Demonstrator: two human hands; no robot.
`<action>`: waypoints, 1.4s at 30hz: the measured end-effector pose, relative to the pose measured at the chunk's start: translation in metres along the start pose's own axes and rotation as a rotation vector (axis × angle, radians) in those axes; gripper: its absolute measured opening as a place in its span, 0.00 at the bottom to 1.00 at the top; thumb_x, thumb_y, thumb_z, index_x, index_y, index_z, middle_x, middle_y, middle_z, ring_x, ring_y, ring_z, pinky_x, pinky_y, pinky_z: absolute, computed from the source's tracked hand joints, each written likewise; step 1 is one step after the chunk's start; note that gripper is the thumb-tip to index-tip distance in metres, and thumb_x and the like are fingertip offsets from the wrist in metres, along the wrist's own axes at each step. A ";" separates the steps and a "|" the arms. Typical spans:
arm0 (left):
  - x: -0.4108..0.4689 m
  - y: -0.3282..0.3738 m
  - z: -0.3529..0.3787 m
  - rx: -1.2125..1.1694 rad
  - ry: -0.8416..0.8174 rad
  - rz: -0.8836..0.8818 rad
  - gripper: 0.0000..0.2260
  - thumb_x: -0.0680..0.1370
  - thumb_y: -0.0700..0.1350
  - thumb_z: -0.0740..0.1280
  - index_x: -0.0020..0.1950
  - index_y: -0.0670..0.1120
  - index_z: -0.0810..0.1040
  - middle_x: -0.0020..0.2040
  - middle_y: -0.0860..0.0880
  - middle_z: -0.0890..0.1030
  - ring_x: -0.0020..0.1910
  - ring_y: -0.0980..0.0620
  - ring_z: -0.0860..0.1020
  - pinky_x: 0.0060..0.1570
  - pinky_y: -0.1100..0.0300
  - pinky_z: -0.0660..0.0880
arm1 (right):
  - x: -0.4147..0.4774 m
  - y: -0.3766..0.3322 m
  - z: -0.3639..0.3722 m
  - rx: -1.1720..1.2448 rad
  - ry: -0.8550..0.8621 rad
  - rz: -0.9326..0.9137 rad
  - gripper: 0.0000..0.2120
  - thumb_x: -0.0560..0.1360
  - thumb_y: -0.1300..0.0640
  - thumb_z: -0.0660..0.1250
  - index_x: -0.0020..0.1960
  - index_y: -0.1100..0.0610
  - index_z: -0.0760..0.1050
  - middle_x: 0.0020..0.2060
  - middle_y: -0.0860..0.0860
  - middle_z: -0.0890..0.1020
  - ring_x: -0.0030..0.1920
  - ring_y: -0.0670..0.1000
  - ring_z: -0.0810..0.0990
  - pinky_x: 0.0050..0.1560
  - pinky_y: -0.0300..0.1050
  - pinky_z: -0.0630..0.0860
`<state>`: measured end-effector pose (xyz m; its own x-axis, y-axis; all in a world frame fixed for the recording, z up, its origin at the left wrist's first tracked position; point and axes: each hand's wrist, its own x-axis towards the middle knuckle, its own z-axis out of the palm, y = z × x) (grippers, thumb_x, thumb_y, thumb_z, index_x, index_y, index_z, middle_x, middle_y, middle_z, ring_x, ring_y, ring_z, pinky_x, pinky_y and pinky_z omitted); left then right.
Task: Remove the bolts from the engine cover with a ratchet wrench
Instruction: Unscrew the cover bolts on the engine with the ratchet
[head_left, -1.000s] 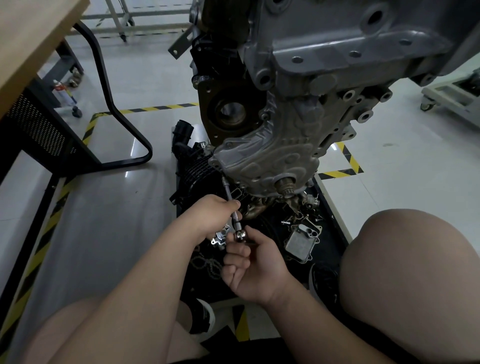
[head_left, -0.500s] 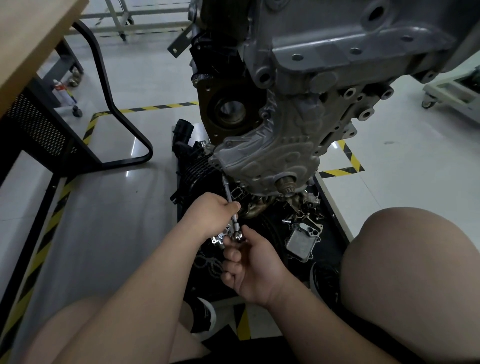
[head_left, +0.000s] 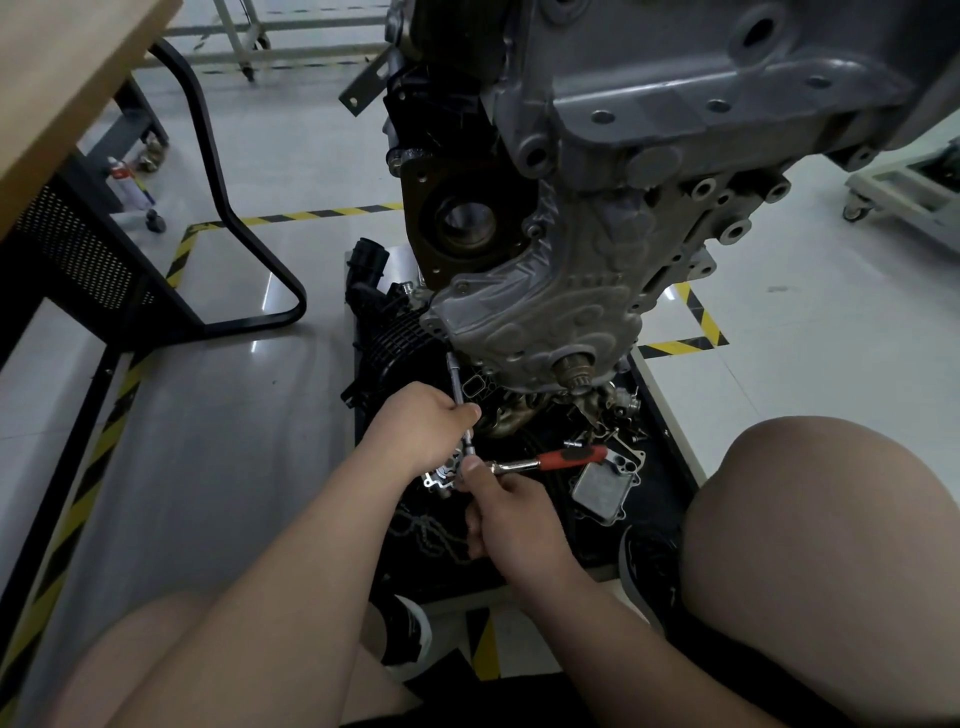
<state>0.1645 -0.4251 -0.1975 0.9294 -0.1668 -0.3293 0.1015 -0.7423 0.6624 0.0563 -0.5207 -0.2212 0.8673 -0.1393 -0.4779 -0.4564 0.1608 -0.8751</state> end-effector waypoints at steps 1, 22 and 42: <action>0.000 0.000 0.000 0.008 -0.001 0.003 0.23 0.76 0.52 0.68 0.24 0.47 0.68 0.15 0.55 0.64 0.17 0.57 0.62 0.22 0.63 0.61 | 0.000 -0.001 -0.002 -0.065 0.023 -0.068 0.22 0.78 0.47 0.65 0.31 0.60 0.74 0.20 0.47 0.71 0.21 0.45 0.69 0.24 0.35 0.67; -0.001 0.003 0.002 -0.200 -0.118 -0.041 0.17 0.80 0.51 0.63 0.33 0.47 0.79 0.17 0.56 0.65 0.14 0.58 0.62 0.16 0.72 0.57 | 0.001 -0.006 -0.001 0.890 -0.377 0.417 0.23 0.73 0.39 0.58 0.38 0.57 0.78 0.21 0.47 0.68 0.20 0.46 0.65 0.27 0.37 0.69; 0.005 0.001 0.002 -0.221 0.110 -0.007 0.16 0.78 0.49 0.66 0.31 0.47 0.80 0.15 0.56 0.67 0.14 0.59 0.64 0.20 0.66 0.62 | 0.003 -0.003 0.005 0.235 -0.189 0.232 0.27 0.81 0.38 0.52 0.43 0.59 0.76 0.21 0.51 0.71 0.20 0.49 0.68 0.26 0.39 0.69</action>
<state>0.1687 -0.4280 -0.2002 0.9601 -0.0813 -0.2676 0.1724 -0.5813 0.7952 0.0612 -0.5168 -0.2201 0.7779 0.1063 -0.6194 -0.6058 0.3893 -0.6939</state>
